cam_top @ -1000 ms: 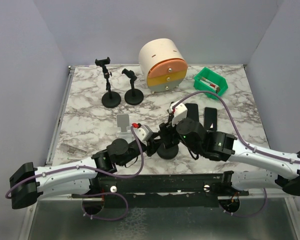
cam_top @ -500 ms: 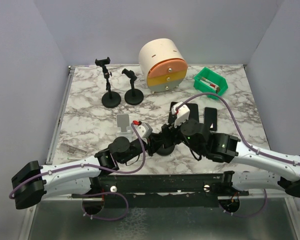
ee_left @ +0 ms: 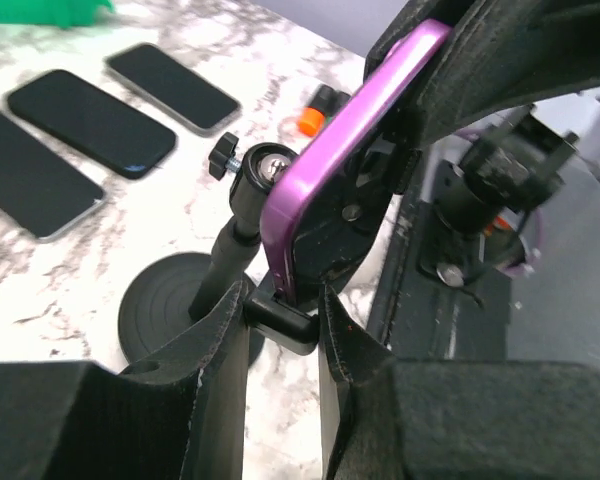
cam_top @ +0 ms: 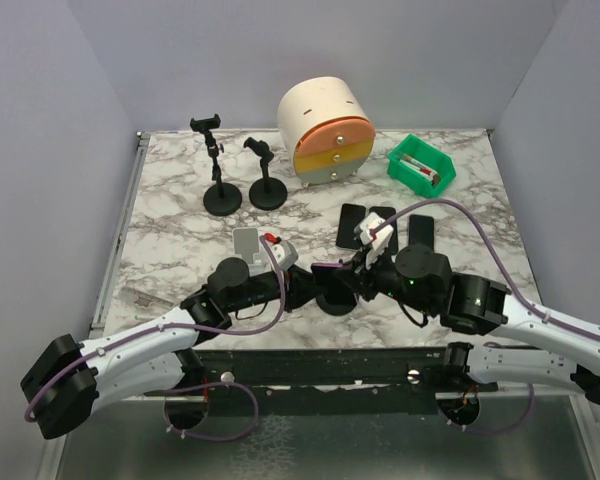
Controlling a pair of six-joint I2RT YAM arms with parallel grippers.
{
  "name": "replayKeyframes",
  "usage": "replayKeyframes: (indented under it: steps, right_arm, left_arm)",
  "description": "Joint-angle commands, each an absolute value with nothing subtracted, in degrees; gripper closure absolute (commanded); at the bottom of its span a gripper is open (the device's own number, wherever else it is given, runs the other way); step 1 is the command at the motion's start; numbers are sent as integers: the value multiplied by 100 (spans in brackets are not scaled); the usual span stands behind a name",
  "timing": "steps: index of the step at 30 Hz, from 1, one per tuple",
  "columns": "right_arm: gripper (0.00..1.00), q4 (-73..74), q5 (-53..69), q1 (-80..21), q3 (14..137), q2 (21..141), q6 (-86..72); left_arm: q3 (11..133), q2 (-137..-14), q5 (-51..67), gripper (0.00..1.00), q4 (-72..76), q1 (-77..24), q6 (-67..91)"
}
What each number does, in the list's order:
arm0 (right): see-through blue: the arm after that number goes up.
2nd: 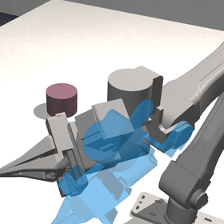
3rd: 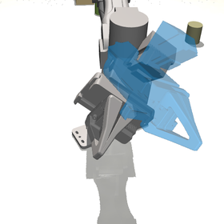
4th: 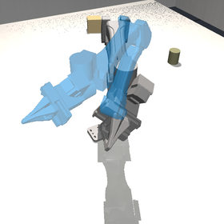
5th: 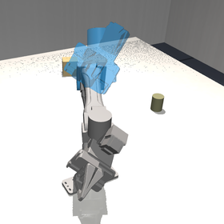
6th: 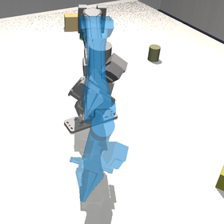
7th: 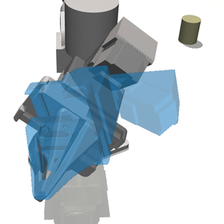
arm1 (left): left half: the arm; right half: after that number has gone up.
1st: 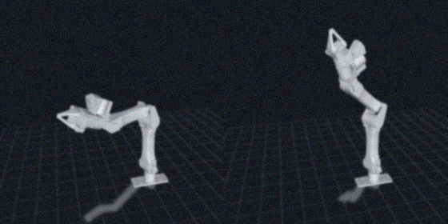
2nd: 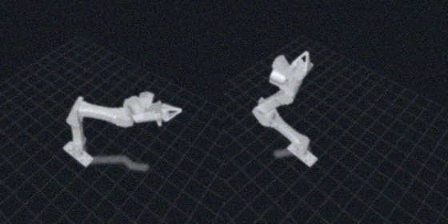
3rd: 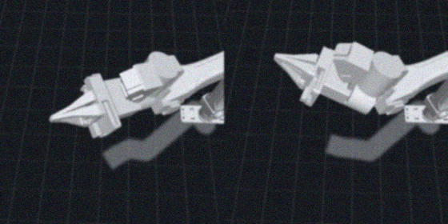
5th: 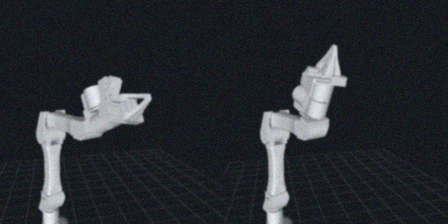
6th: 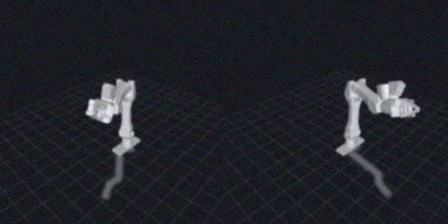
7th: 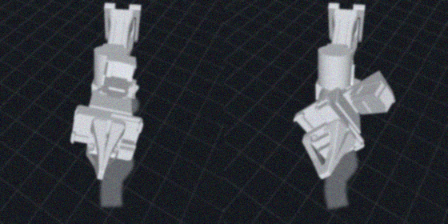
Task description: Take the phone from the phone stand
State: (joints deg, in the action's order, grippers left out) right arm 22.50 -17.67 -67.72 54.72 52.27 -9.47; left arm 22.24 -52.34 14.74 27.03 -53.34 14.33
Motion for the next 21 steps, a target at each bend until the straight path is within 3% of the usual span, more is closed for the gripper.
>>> replayKeyframes:
  steps: [1, 8, 10, 12, 16, 18, 21]
  right_arm:
    - [100, 1663, -895, -6891, 5430, 5059, -991]
    - [99, 1404, -1753, -6895, 5247, 4853, -1176]
    - [76, 1386, -1965, -6891, 5290, 4795, -1175]
    - [48, 1437, -2098, -6891, 5406, 4752, -1099]
    - [10, 1663, -2397, -6891, 5776, 4835, -991]
    - [1, 1780, -2583, -6891, 6025, 5051, -991]
    - [0, 2088, -3118, -6899, 6422, 5632, -1155]
  left_arm:
    - [2436, -5488, 2880, 100, 2972, -5011, 1726]
    - [2503, -5517, 2298, 100, 3182, -5010, 1940]
    - [2536, -5420, 1898, 100, 3173, -5010, 1960]
    - [2555, -5268, 1501, 100, 3158, -5010, 1952]
    - [2689, -5033, 836, 100, 3064, -5018, 1997]
    - [2786, -4997, 511, 100, 3005, -5046, 2010]
    - [2855, -4993, -243, 100, 2945, -5205, 1929]
